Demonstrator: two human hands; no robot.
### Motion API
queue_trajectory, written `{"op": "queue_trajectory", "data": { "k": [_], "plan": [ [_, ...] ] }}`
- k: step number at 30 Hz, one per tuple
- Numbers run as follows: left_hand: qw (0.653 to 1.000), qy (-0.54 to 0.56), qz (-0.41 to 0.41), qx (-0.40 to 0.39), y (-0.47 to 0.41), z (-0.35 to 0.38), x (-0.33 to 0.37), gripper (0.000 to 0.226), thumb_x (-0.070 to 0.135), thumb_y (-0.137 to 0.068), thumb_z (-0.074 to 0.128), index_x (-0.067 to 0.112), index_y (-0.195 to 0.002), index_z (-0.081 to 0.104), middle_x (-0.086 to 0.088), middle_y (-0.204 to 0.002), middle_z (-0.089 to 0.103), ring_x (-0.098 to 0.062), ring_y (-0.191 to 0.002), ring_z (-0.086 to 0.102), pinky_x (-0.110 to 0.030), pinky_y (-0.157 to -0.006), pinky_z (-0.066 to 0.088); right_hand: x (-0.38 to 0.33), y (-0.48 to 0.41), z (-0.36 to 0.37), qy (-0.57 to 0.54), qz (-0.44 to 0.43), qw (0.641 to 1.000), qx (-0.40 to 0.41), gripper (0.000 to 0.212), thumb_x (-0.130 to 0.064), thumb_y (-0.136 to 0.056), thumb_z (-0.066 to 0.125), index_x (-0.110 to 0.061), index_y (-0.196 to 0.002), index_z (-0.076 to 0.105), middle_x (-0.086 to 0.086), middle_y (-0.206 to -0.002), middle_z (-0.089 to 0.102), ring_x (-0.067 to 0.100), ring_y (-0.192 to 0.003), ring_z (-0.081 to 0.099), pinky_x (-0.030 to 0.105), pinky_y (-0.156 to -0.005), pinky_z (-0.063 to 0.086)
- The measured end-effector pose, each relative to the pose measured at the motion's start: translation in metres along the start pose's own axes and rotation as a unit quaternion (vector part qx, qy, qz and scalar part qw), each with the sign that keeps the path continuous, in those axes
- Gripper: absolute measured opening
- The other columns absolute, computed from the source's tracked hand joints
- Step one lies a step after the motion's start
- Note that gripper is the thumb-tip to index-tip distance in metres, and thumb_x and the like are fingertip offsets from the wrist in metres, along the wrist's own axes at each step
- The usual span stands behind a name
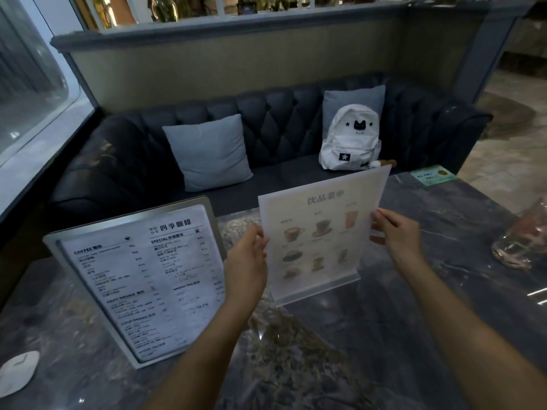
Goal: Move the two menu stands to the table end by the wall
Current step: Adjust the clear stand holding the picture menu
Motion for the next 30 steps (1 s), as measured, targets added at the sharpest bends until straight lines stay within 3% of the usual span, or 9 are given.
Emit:
{"op": "queue_trajectory", "data": {
  "k": [3,5,7,9,13,17,20,25,30],
  "plan": [
    [1.0,-0.002,0.002,-0.002,0.002,-0.001,0.002,0.011,0.021,-0.094,0.044,0.025,-0.086,0.052,0.003,-0.086,0.065,-0.017,-0.08,0.065,-0.05,-0.072,0.056,-0.002,0.003,-0.001,0.016,-0.01,1.0,-0.007,0.026,-0.018,-0.086,0.058,-0.013,-0.112,0.062,0.008,-0.098,0.065,0.011,-0.073,0.062,0.017,-0.049,0.052],
    [1.0,-0.003,0.0,0.001,0.003,-0.004,0.002,0.007,0.022,-0.092,0.047,0.022,-0.096,0.053,-0.001,-0.091,0.066,-0.02,-0.082,0.064,-0.049,-0.073,0.056,-0.004,0.005,-0.002,0.037,-0.017,0.999,-0.01,0.034,-0.023,-0.086,0.059,-0.012,-0.118,0.059,0.007,-0.102,0.064,0.016,-0.081,0.062,0.027,-0.063,0.053],
    [1.0,-0.014,0.0,0.012,0.005,-0.01,0.003,0.017,0.025,-0.091,0.05,0.019,-0.107,0.05,-0.004,-0.096,0.066,-0.021,-0.083,0.063,-0.046,-0.073,0.055,-0.007,0.008,-0.003,0.059,-0.03,0.998,0.003,0.043,-0.026,-0.084,0.061,-0.012,-0.124,0.052,0.007,-0.105,0.061,0.02,-0.092,0.058,0.034,-0.075,0.048],
    [0.999,-0.023,0.012,0.03,0.008,-0.019,0.006,0.025,0.028,-0.09,0.052,0.018,-0.113,0.048,-0.002,-0.099,0.065,-0.017,-0.081,0.061,-0.041,-0.072,0.055,-0.015,0.013,-0.006,0.089,-0.055,0.994,0.036,0.049,-0.03,-0.084,0.061,-0.01,-0.127,0.047,0.009,-0.109,0.059,0.019,-0.095,0.054,0.033,-0.078,0.043],
    [0.994,-0.037,0.056,0.081,0.015,-0.047,0.016,0.027,0.03,-0.088,0.054,0.019,-0.112,0.05,0.0,-0.102,0.063,-0.013,-0.085,0.059,-0.038,-0.071,0.053,-0.052,0.028,-0.01,0.134,-0.145,0.976,0.094,0.047,-0.04,-0.085,0.057,-0.016,-0.124,0.047,0.01,-0.116,0.057,0.022,-0.102,0.053,0.039,-0.084,0.045],
    [0.987,-0.016,0.094,0.13,0.018,-0.084,0.024,0.028,0.028,-0.087,0.057,0.016,-0.112,0.054,-0.003,-0.105,0.065,-0.017,-0.093,0.061,-0.039,-0.074,0.053,-0.102,0.05,-0.001,0.146,-0.253,0.95,0.109,0.043,-0.038,-0.085,0.054,-0.016,-0.122,0.047,0.013,-0.116,0.055,0.024,-0.103,0.052,0.043,-0.087,0.043],
    [0.978,-0.014,0.114,0.172,0.017,-0.118,0.027,0.027,0.029,-0.087,0.057,0.016,-0.111,0.055,-0.004,-0.105,0.065,-0.019,-0.095,0.06,-0.035,-0.077,0.05,-0.133,0.069,0.018,0.183,-0.315,0.927,0.088,0.045,-0.037,-0.085,0.052,-0.013,-0.123,0.046,0.016,-0.117,0.055,0.028,-0.104,0.051,0.046,-0.089,0.042],
    [0.969,-0.033,0.104,0.22,0.015,-0.173,0.012,0.032,0.031,-0.088,0.055,0.015,-0.116,0.054,-0.005,-0.114,0.062,-0.018,-0.104,0.057,-0.031,-0.082,0.044,-0.163,0.1,0.061,0.221,-0.381,0.898,0.024,0.043,-0.03,-0.086,0.055,-0.007,-0.121,0.048,0.018,-0.116,0.056,0.031,-0.107,0.052,0.041,-0.093,0.037],
    [0.961,-0.057,0.077,0.261,0.022,-0.217,-0.019,0.036,0.033,-0.088,0.054,0.012,-0.119,0.053,-0.009,-0.117,0.06,-0.02,-0.107,0.055,-0.032,-0.085,0.043,-0.171,0.138,0.12,0.235,-0.435,0.868,-0.054,0.041,-0.021,-0.084,0.062,-0.001,-0.118,0.052,0.02,-0.112,0.06,0.034,-0.103,0.055,0.049,-0.088,0.042]
  ]
}}
Point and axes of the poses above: each hand's wrist, its own y-axis away from the middle knuckle, its own z-axis out of the palm, x = y × z, the point moved 4 cm from there along -y, towards the middle knuckle
